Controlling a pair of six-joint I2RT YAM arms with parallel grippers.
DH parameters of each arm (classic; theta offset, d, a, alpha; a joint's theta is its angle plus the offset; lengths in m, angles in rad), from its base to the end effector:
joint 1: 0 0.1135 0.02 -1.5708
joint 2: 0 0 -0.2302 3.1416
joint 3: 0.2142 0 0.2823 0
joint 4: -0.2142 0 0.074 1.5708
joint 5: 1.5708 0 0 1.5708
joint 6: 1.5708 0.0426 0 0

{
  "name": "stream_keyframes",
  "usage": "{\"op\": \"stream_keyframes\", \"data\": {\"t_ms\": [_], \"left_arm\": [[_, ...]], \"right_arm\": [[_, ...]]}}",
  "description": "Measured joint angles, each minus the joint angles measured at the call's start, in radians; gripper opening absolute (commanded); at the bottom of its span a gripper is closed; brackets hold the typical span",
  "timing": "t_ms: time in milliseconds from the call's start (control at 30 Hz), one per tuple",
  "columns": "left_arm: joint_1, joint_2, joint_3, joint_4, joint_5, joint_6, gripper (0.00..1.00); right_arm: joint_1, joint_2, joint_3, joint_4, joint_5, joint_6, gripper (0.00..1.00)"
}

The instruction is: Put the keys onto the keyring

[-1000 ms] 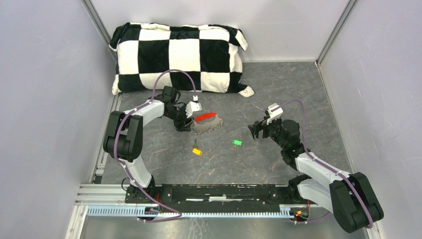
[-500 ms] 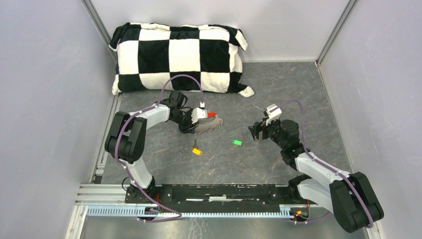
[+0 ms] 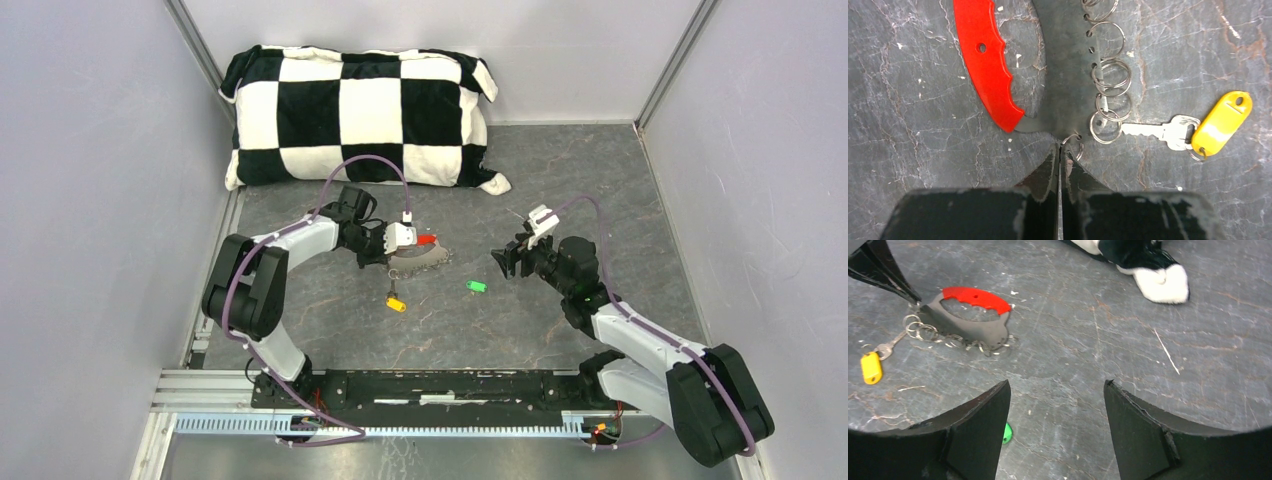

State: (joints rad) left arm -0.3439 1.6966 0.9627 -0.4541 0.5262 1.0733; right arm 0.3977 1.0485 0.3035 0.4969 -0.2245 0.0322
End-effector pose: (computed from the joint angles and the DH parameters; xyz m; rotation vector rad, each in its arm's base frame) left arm 0.3085 -0.1332 0.0989 1.7703 1.8598 -0.4680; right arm 0.2366 0.1097 0.1417 -0.4918 1.7752 0.5067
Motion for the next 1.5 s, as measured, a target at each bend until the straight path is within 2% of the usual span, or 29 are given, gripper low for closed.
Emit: {"op": "stream_keyframes", "data": {"t_ms": [233, 300, 433, 600, 800, 1000, 1267, 1500], "left_arm": [[-0.02, -0.115, 0.01, -0.054, -0.001, -0.032, 0.02], [-0.03, -0.156, 0.022, -0.064, 0.0, -0.057, 0.02], [-0.061, -0.228, 0.09, -0.095, 0.011, -0.147, 0.02], [-0.082, -0.294, 0.137, -0.118, 0.037, -0.277, 0.02], [-0.111, -0.336, 0.254, -0.28, 0.05, -0.368, 0.02], [-0.163, -0.418, 0.32, -0.373, 0.076, -0.376, 0.02], [-0.279, -0.554, 0.321, -0.419, 0.106, -0.339, 0.02], [-0.322, -0.572, 0.321, -0.433, 0.102, -0.302, 0.02]], "right_arm": [[0.104, 0.017, 0.075, -0.014, -0.03, -0.013, 0.75], [0.148, 0.043, 0.128, -0.029, -0.052, -0.024, 0.79], [0.232, 0.142, 0.283, -0.056, -0.161, -0.042, 0.8], [0.303, 0.208, 0.4, -0.05, -0.284, -0.048, 0.78], [0.332, 0.236, 0.462, -0.037, -0.392, -0.034, 0.73], [0.334, 0.236, 0.466, -0.023, -0.465, 0.005, 0.71], [0.339, 0.207, 0.469, -0.02, -0.494, 0.023, 0.58], [0.368, 0.163, 0.479, -0.069, -0.487, 0.001, 0.46]]}}
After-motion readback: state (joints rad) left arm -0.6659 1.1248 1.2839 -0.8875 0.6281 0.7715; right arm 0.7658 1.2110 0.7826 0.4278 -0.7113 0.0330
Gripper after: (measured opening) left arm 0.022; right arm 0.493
